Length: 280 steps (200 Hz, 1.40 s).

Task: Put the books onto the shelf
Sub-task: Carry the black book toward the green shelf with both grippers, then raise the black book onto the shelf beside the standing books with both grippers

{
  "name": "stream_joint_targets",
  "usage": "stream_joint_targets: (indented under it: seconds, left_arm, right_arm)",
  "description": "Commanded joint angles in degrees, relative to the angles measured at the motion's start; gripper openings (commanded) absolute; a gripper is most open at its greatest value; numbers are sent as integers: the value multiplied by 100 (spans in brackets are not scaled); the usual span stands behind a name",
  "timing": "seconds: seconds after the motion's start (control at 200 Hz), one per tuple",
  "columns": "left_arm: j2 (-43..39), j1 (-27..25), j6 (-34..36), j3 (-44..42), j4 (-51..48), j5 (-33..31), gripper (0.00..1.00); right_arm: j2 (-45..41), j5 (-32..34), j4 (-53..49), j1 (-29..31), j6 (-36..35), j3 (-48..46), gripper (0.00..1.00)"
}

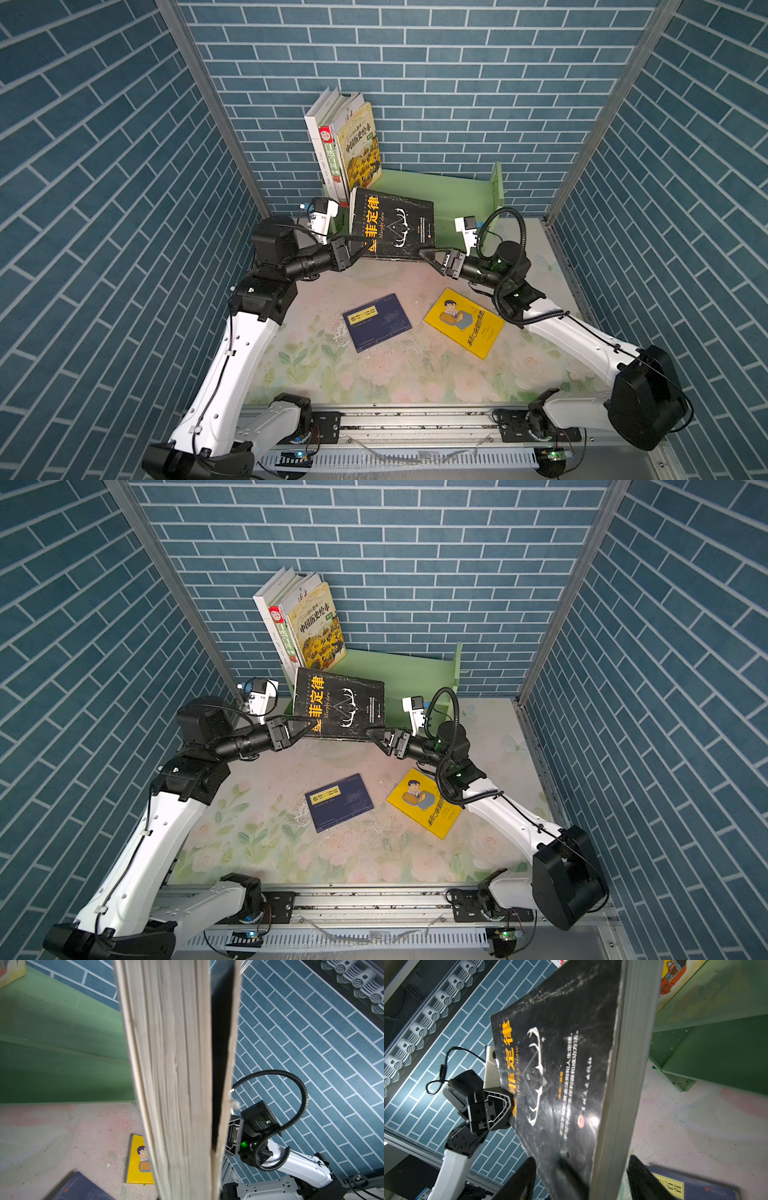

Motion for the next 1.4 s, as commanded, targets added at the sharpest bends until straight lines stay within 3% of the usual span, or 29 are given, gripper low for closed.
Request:
stream_joint_targets:
  seconds: [0.0, 0.32, 0.59, 0.735, 0.81, 1.005, 1.15, 1.24, 1.395]
  left_arm:
    - [20, 162, -253, -64, 902, 438, 13]
    - [154, 162, -210, -126, 874, 615, 13]
    - [365, 164, -483, -188, 1280, 962, 13]
    - [478, 164, -567, -171, 1372, 1086, 14]
    - [517, 168, -571, -170, 1363, 1115, 13]
    - [605, 167, -429, -20, 1196, 1205, 14]
    - [606, 168, 0, 234, 547, 1002, 14]
    - [572, 162, 188, 287, 242, 783, 21]
    - [552, 162, 280, 381, 138, 536, 29]
  right_arm:
    - [-176, -66, 508, 15, 294, -93, 62]
    - [-241, 25, 603, 11, 417, -235, 36]
    - [432, -511, 2031, 15, 1391, -110, 45]
    - [513, -554, 1892, 34, 1360, -31, 54]
    - [486, -545, 1569, 52, 1201, 40, 54]
    - [316, -378, 1191, 50, 945, 31, 41]
    - [261, -284, 1038, 59, 842, 9, 31]
    - [256, -245, 1095, 58, 858, 15, 23]
    - [295, -136, 1224, 58, 906, 63, 17]
